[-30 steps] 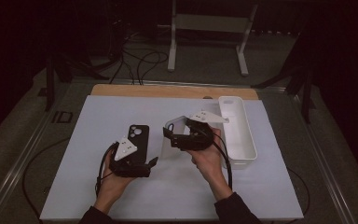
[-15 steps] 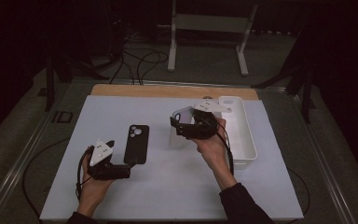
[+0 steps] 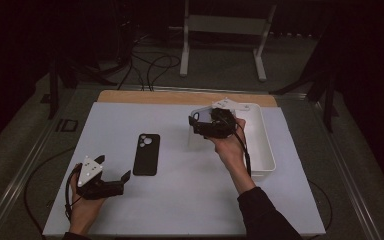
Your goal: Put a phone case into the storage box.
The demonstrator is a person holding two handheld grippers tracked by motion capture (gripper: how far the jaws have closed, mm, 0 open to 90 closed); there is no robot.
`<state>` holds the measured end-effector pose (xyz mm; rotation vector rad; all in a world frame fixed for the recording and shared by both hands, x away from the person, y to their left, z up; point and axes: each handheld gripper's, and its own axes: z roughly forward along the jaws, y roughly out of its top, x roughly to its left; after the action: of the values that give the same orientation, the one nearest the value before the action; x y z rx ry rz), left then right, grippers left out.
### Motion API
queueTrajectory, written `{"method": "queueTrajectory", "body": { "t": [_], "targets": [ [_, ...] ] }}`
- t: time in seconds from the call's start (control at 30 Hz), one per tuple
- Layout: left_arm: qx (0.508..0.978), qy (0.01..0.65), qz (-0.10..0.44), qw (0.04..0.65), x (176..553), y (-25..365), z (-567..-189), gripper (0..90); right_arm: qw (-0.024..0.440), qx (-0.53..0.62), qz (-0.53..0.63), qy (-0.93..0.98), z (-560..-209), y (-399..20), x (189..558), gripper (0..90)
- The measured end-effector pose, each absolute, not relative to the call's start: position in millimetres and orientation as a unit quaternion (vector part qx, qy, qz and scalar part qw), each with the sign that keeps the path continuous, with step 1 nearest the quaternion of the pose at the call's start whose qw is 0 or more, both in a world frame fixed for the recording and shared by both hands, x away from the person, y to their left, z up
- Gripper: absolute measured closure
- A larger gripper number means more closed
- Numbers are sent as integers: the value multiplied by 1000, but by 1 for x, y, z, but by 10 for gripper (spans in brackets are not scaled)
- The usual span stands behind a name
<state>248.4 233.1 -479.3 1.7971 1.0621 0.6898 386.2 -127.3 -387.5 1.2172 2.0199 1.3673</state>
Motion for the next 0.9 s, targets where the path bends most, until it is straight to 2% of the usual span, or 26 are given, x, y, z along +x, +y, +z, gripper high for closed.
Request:
{"method": "queueTrajectory", "body": {
  "t": [0.9],
  "targets": [
    [720, 430, 299, 455, 245, 240, -487, 0, 256, 482, 454, 704, -373, -155, 434, 169]
  ]
}}
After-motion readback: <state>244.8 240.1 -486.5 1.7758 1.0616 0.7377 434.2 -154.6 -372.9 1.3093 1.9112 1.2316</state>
